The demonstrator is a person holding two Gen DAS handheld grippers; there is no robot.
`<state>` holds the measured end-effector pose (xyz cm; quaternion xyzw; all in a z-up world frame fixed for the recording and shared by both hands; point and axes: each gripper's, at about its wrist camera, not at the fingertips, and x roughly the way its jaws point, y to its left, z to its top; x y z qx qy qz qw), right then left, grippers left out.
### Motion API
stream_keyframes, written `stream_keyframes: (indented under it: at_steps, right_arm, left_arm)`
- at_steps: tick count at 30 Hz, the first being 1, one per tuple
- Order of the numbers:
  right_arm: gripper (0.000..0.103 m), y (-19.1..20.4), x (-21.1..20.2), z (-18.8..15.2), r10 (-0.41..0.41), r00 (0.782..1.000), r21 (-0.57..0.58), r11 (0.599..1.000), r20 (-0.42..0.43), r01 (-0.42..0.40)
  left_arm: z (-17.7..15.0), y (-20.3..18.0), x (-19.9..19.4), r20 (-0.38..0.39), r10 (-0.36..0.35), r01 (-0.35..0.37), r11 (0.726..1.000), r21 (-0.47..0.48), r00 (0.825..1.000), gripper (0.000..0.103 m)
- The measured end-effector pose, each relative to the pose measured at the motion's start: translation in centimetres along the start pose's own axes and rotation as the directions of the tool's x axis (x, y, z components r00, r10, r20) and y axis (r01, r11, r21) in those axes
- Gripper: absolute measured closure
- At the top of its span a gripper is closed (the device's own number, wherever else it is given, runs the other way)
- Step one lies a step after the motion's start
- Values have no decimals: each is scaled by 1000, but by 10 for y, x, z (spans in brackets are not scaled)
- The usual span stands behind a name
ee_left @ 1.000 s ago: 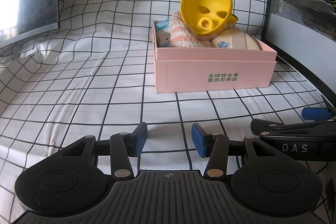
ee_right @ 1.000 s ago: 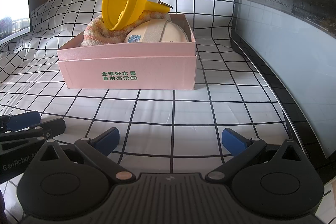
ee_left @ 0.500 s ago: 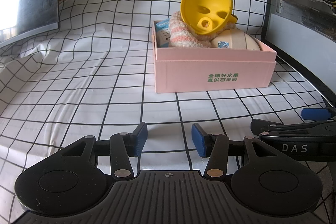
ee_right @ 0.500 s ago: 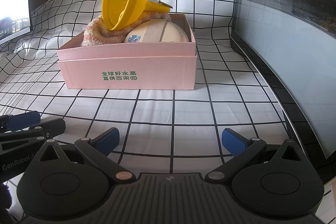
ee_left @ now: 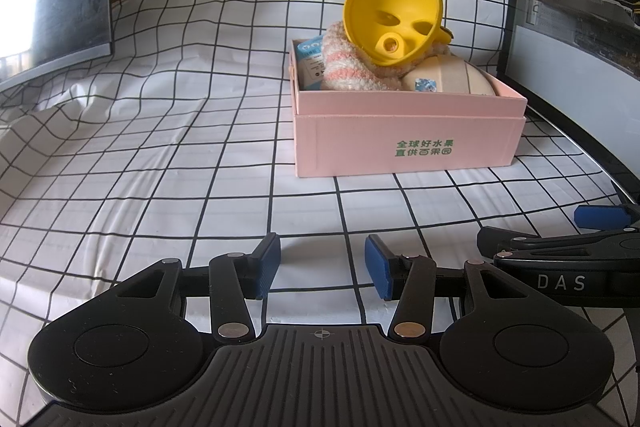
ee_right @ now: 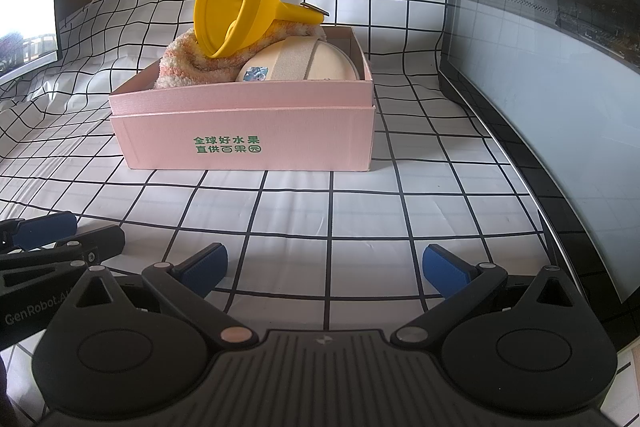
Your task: Organize soft objects
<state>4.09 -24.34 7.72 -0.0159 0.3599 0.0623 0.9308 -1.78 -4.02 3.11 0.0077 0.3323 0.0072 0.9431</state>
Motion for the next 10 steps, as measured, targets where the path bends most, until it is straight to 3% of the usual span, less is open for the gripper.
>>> stream_keyframes:
  at_steps: [10]
  right_arm:
    - [0,0,0,0,0,1000,0,1000,0,0]
  left_arm:
    - [0,0,0,0,-3,3,1000,-1,1000,52]
